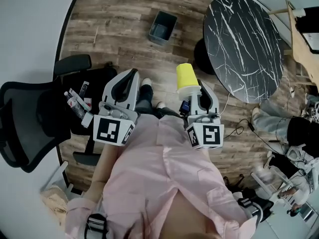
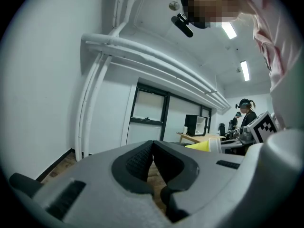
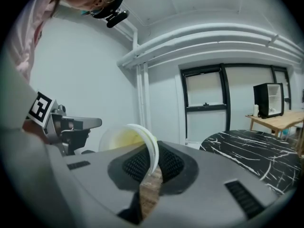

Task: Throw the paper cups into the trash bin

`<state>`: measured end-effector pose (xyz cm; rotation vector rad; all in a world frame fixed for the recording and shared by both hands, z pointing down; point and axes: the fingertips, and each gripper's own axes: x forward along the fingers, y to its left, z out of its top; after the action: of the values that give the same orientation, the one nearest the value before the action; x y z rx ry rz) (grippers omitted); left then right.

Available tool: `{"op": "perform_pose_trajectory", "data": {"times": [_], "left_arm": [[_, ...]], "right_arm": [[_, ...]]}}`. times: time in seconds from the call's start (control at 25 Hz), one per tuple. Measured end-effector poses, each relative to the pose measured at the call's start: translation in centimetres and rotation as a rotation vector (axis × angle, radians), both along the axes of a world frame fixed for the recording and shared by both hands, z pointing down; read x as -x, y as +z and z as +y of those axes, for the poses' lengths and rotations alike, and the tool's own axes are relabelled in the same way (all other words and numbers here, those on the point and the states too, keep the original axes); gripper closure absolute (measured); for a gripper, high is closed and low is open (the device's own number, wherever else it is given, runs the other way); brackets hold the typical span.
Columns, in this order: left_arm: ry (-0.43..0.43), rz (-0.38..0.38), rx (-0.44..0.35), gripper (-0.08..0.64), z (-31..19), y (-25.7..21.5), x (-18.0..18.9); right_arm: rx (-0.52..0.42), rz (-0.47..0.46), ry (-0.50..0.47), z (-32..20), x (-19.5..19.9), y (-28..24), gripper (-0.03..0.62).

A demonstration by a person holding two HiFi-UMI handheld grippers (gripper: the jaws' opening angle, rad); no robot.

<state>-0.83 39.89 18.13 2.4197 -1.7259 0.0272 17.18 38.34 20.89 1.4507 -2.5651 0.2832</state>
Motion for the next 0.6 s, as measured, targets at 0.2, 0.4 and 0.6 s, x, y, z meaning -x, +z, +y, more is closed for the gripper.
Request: {"op": "perform_pose_trajectory", "data": {"times": [0.2,0.4,0.6], "left_arm": [[0.032,0.012,0.015,0.545,-1.9,0.4,1.8],[0.024,0.024,0.033,0.544,-3.0,1.1,3.5],[0.017,0.031,0.048,0.544,-3.8,1.5,4.1]], "right_arm": [[-0.005,0.007,0.042,-1.6,1.9,-0.2,0.549],[0.005,0.023,0.047,-2.6,3.1,0.1,0.549],[0.009,0.026,0.045,-3.8,3.7,0.2,0.549]]}}
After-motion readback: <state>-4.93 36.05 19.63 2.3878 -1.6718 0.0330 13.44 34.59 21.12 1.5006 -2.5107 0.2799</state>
